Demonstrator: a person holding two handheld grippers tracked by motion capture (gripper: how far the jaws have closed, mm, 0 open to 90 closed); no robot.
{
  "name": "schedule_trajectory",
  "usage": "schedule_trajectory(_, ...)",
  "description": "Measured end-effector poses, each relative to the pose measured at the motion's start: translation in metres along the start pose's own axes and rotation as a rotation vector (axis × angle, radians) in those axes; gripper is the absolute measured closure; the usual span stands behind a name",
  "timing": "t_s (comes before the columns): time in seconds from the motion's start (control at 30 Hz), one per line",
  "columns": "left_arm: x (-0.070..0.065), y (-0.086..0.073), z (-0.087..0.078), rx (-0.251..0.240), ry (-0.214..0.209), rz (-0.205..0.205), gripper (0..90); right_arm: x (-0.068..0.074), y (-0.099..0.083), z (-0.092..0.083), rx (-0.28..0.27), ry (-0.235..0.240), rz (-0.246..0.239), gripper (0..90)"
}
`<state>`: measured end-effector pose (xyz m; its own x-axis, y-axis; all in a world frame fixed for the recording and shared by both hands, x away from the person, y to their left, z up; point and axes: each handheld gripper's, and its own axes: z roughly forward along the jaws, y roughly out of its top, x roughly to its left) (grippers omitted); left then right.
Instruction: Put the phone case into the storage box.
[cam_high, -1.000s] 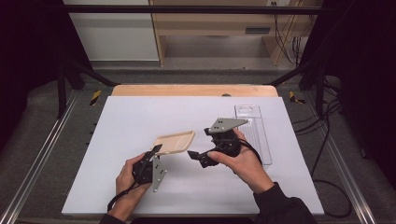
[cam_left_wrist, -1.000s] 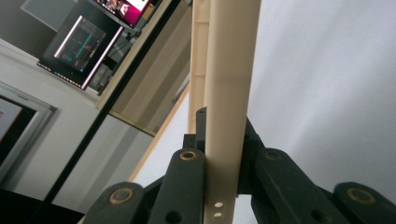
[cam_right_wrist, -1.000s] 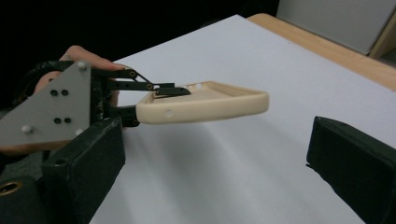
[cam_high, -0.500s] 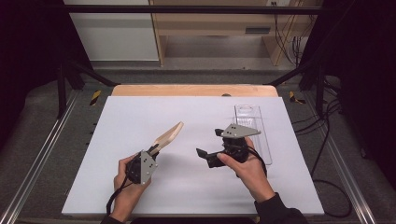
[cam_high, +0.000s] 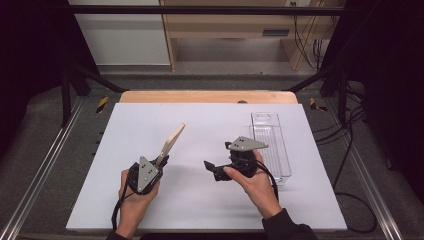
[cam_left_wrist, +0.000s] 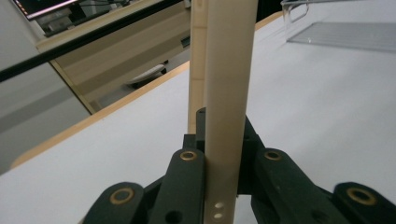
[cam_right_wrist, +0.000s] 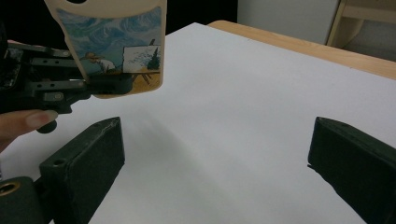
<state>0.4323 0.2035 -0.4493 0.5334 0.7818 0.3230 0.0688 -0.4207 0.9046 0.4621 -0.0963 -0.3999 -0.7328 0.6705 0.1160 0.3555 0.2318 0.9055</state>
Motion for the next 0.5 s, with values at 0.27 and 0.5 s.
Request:
schedule_trajectory(0.27, 0.0042, -0.0012, 0.0019, -0.008, -0.032, -0.072, 84.7, 0.0059, -0.0007, 0.0110, 0.021, 0.004, 0.001, 4.5)
schedule_trajectory(0.5, 0.0052, 0.0006, -0.0010, -0.022, -0.063, -0.128, 84.7, 0.0080, 0.0002, 0.0085, -0.016, -0.007, 0.017, 3.9)
